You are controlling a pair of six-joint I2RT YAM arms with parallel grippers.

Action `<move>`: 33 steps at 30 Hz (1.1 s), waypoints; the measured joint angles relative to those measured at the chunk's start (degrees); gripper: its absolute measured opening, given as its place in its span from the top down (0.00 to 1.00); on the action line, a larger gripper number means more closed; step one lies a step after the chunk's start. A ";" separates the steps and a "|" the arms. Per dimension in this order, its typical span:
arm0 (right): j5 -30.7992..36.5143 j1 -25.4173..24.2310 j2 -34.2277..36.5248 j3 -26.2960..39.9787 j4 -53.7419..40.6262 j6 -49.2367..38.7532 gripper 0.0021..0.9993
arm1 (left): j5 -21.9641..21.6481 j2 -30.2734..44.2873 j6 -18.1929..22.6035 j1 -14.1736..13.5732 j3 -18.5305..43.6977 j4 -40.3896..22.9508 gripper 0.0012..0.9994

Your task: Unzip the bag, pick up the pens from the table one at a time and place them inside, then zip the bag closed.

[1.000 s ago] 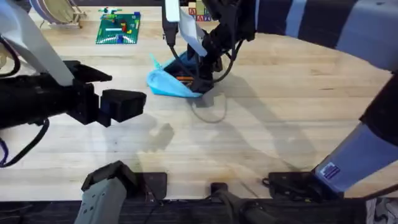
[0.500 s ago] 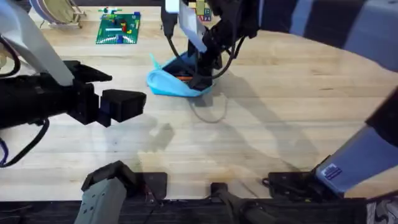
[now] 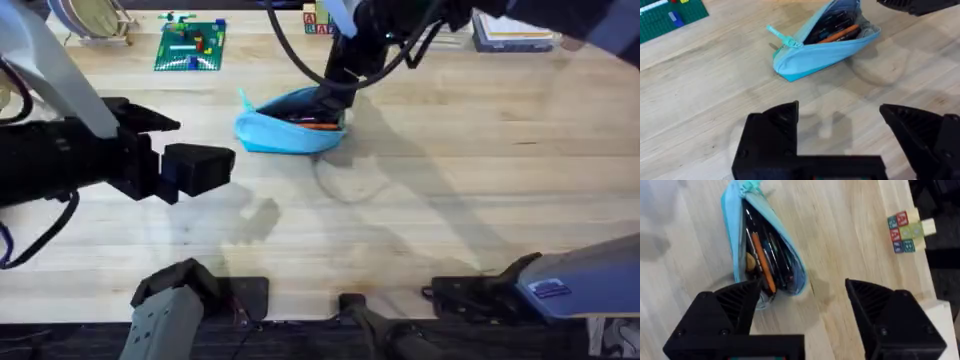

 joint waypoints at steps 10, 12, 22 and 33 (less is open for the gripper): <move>3.32 0.00 -4.04 0.00 -1.96 6.81 0.00 | 0.00 0.00 0.00 0.00 0.00 0.02 0.01; 3.51 0.00 -4.90 0.00 -1.98 8.48 0.00 | -0.06 0.00 0.00 0.00 0.00 0.02 0.01; 3.91 -0.02 -6.21 0.00 -3.57 13.17 0.00 | -0.66 0.00 0.00 0.00 0.00 -0.42 0.01; 3.91 -0.02 -6.21 0.00 -3.80 13.84 0.00 | -1.70 0.00 0.02 0.00 0.00 -0.44 0.01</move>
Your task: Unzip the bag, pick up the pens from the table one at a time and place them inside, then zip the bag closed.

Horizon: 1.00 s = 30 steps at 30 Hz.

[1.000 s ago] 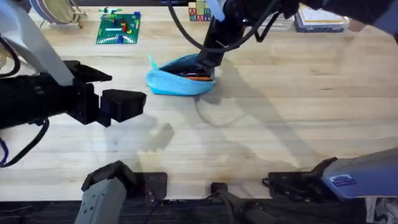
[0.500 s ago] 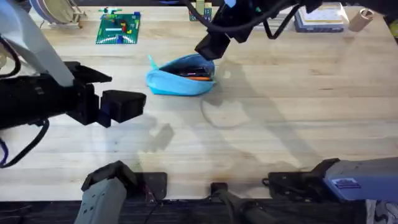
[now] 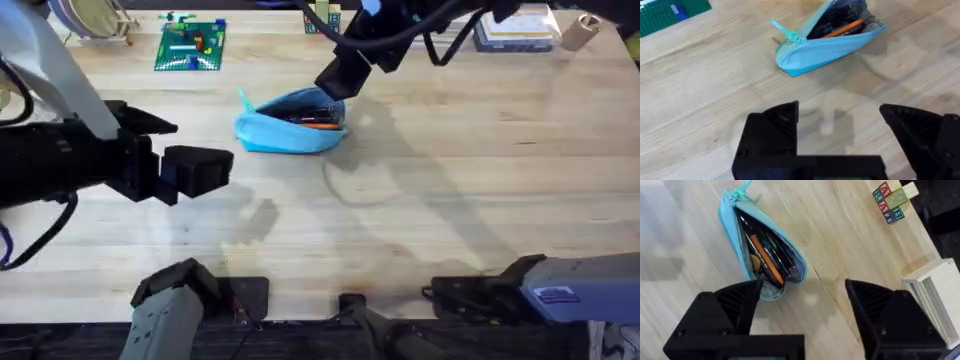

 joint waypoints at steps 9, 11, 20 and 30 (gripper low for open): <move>0.00 0.00 0.00 0.00 0.00 0.00 0.00 | 0.00 0.62 2.83 0.00 0.00 0.06 0.01; 0.00 0.00 0.00 0.00 0.00 0.00 0.00 | 0.09 1.71 4.16 0.00 0.00 0.06 0.01; 0.00 0.00 0.00 0.00 0.02 0.00 0.00 | 3.99 13.21 13.97 0.02 0.00 0.34 0.01; 0.00 0.00 0.00 0.00 0.00 0.00 0.00 | 11.79 23.94 29.53 7.59 0.00 0.61 0.01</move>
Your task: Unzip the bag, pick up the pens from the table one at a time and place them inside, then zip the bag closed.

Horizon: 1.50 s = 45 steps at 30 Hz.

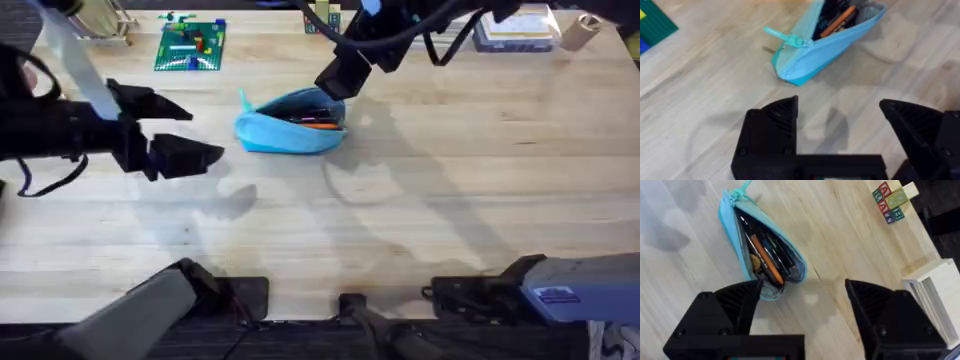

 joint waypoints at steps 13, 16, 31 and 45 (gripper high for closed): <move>0.00 0.00 0.00 0.00 0.02 0.00 0.00 | 7.95 13.75 17.84 5.94 0.00 0.29 0.01; 0.00 0.00 0.00 0.00 0.02 0.00 0.00 | 8.49 17.27 21.07 6.05 0.15 0.26 0.01; 0.00 0.00 0.00 0.00 0.02 0.00 0.00 | 19.68 33.50 31.66 6.09 4.31 11.90 0.01; 0.00 0.00 0.00 0.00 0.01 0.00 0.00 | 25.17 35.64 32.64 6.09 4.39 9.67 0.01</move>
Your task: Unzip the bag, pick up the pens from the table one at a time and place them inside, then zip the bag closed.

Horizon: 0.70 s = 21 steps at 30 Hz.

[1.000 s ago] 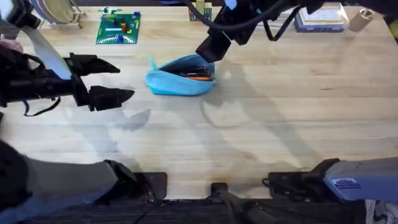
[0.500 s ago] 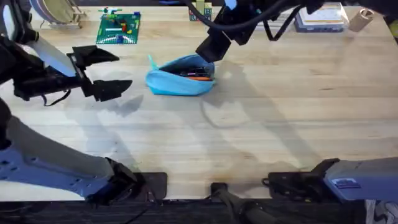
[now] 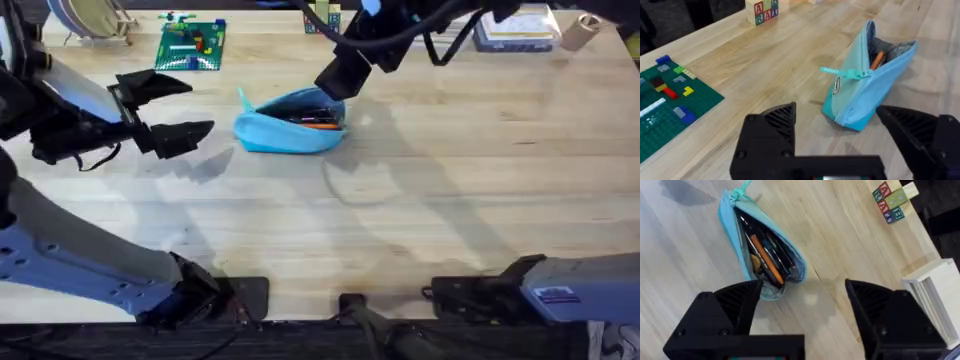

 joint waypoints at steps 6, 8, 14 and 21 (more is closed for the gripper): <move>0.00 0.00 0.00 0.00 0.18 1.07 0.00 | 0.17 0.00 0.00 0.03 0.00 -0.49 0.01; 0.00 0.00 0.00 0.00 0.69 2.53 0.00 | 0.17 0.00 0.00 0.04 0.00 -0.47 0.01; 0.02 0.34 0.00 0.00 2.52 5.55 0.00 | 0.17 0.00 0.00 0.04 0.00 -0.49 0.01; 0.00 3.99 0.00 0.00 6.46 6.23 0.00 | 0.17 0.00 0.00 0.04 0.00 -0.49 0.01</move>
